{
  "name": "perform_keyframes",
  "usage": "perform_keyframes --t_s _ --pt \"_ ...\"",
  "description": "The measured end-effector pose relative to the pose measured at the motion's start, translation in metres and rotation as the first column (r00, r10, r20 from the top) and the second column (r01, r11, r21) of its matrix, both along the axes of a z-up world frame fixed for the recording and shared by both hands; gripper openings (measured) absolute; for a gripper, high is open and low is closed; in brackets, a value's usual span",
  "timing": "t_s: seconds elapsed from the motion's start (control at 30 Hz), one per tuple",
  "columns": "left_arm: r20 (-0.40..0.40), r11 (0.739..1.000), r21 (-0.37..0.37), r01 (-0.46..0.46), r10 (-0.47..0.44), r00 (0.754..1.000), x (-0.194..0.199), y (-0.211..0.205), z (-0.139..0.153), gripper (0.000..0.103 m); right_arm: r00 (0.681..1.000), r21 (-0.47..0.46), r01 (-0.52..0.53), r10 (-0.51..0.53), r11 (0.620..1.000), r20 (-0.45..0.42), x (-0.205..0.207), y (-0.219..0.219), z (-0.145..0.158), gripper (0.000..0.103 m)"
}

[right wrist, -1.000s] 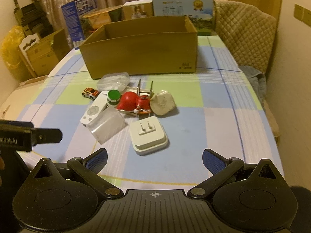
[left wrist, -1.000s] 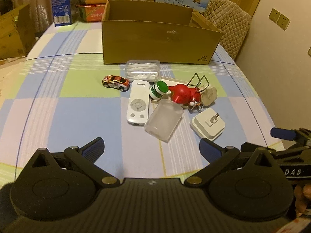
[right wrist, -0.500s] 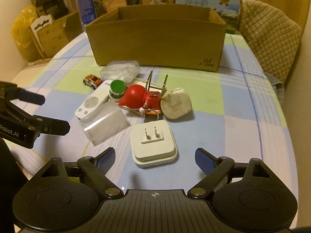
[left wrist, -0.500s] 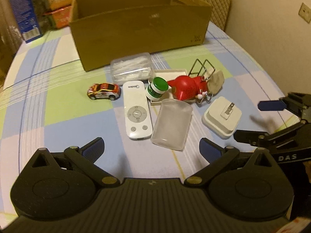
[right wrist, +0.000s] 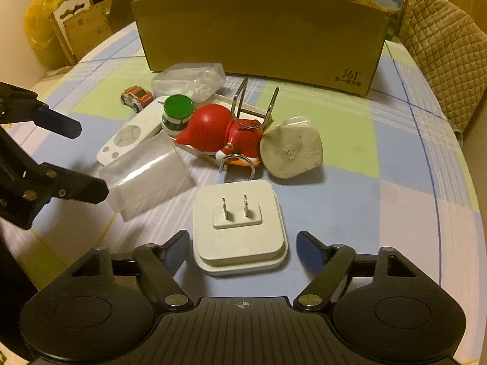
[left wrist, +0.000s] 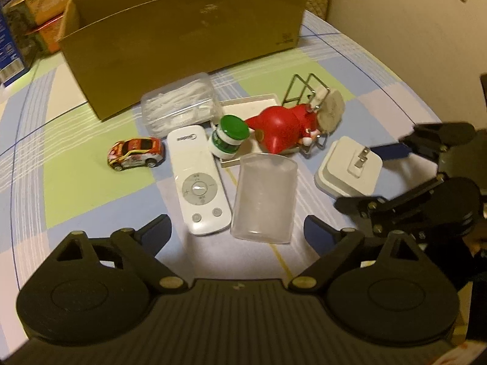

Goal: Organize rigid objects
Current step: 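Grasp the clear plastic cup with the left tool while the right tool grasps the white square adapter, then carry the cup and adapter into the cardboard box and open both tools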

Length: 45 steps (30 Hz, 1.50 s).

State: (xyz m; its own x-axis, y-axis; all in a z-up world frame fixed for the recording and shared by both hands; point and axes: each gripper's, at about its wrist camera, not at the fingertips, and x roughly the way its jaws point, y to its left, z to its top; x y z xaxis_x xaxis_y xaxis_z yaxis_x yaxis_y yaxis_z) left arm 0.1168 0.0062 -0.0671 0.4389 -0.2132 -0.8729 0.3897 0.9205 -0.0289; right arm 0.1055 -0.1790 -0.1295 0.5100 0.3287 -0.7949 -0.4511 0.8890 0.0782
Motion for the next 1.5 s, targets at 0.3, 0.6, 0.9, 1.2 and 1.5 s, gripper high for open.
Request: perform_keyframes --t_s 0.3,0.6,0.9,1.2,1.5 --pt "0.019 0.992 -0.002 0.124 -0.124 0.992 0.005 -0.014 -0.001 0.081 0.999 0.022 0.04 -0.041 0.999 0.012 0.003 -0.007 0.005 0.061" --pt "0.013 0.985 0.024 0.173 -0.174 0.985 0.017 -0.033 -0.013 0.071 0.99 0.049 0.137 -0.138 0.989 0.019 0.002 -0.031 0.014 0.061" --pt "-0.013 0.985 0.041 0.166 -0.165 0.986 0.032 -0.041 -0.022 0.055 0.986 0.054 0.165 -0.166 0.985 0.012 0.005 -0.037 0.014 0.061" --pt "-0.049 0.99 0.042 0.133 -0.131 0.99 0.038 -0.047 -0.027 0.047 0.983 0.061 0.182 -0.183 0.981 0.012 0.004 -0.039 0.016 0.061" --pt "0.02 0.999 -0.01 0.052 -0.052 0.998 0.029 -0.036 0.015 0.047 0.981 0.089 0.183 -0.187 0.979 0.043 0.0 -0.04 0.041 0.061"
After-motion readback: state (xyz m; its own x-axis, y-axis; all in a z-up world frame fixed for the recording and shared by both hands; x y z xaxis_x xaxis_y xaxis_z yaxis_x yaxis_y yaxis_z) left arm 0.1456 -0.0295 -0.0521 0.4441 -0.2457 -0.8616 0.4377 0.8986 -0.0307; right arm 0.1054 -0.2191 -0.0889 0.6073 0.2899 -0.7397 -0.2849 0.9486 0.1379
